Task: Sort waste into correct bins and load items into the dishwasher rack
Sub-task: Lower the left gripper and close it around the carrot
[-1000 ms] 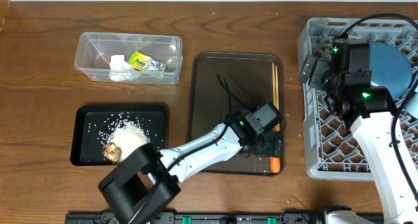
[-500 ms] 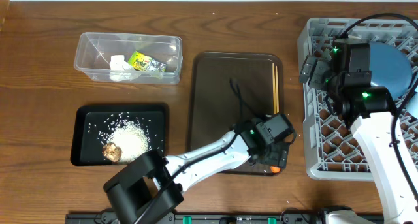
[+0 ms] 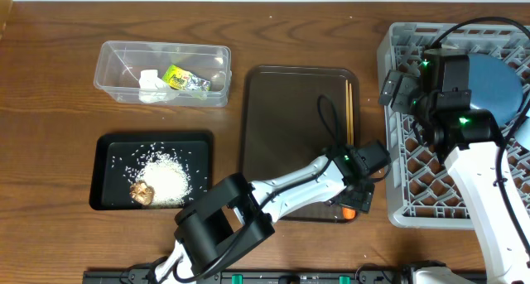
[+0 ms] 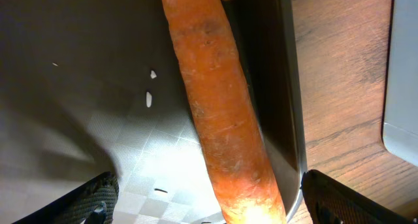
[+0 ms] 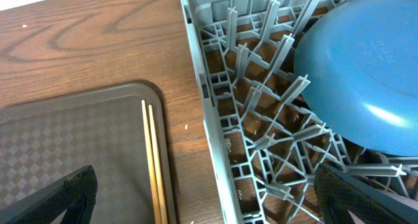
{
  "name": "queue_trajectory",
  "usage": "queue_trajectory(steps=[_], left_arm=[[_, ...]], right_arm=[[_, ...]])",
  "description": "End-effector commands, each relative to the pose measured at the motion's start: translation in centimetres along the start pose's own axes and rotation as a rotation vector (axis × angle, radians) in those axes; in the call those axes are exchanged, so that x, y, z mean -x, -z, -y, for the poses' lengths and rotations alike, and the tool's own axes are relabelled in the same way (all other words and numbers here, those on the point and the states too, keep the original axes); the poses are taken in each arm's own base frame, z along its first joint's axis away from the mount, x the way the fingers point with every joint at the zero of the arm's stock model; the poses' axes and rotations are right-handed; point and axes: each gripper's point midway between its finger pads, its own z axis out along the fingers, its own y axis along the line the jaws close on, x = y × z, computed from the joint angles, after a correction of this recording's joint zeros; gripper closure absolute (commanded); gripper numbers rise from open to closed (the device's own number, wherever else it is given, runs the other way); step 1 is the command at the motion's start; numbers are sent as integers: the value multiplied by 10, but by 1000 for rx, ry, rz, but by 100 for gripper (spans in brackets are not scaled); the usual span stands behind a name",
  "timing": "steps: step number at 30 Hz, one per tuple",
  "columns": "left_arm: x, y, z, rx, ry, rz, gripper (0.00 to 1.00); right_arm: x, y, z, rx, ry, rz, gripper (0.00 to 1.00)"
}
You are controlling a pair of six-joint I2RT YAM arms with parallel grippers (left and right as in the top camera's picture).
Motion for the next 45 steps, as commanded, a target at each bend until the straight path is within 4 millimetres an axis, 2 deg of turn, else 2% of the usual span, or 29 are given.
queue_trajectory(steps=[1,5,11,17,23,28,30,34,42,45], left_arm=[[6,-1,-2,26,-12,23,9],[7,-1,-9,59,21,33,9],[8,4,-42,213,113,72,9],[8,5,-48,245,113,79,9],[17,9,-62,277,130,97,9],[34,9,-61,249,-39,119,11],[37,8,-56,227,-48,126,12],[35,5,-44,166,-51,107,18],[23,-12,-58,202,48,69,20],[21,-13,-59,206,49,64,25]], right_arm=[[3,3,3,-14,-5,13,1],[3,3,3,-14,-5,13,1],[3,3,3,-14,-5,13,1],[3,3,3,-14,-5,13,1],[3,3,3,-14,-5,13,1],[3,3,3,-14,-5,13,1],[3,3,3,-14,-5,13,1],[3,3,3,-14,-5,13,1],[3,3,3,-14,-5,14,1],[3,3,3,-14,-5,13,1]])
